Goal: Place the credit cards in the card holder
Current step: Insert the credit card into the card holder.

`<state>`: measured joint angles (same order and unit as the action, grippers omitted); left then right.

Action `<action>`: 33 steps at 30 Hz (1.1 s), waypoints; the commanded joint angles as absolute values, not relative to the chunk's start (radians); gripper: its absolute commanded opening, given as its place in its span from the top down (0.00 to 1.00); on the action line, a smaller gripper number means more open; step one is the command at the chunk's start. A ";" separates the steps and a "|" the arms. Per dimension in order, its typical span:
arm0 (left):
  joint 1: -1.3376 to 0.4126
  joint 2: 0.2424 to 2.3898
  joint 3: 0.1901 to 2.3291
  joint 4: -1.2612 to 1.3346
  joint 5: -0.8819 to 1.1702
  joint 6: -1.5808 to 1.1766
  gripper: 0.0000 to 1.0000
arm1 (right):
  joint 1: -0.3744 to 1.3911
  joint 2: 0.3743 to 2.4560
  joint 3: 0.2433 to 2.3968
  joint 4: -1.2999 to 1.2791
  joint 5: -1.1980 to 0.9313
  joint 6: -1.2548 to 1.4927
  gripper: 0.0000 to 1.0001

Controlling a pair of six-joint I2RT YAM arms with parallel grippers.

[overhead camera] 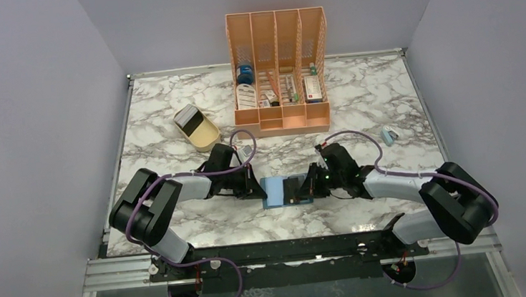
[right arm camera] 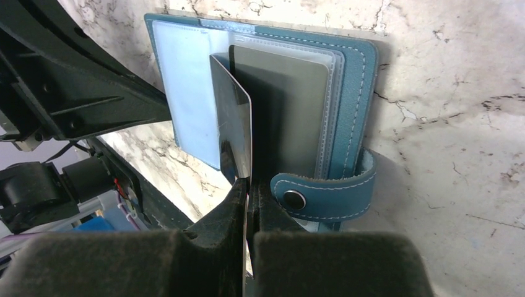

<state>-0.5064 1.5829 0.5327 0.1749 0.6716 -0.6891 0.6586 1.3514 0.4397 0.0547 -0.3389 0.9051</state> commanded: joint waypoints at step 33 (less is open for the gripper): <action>-0.514 1.571 0.512 0.122 0.602 -0.655 0.99 | 0.653 1.427 0.472 0.084 -0.324 0.884 0.99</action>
<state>-0.5110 1.5799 0.5327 0.1726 0.6643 -0.6888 0.6533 1.4220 0.4706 0.0803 -0.3645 0.8925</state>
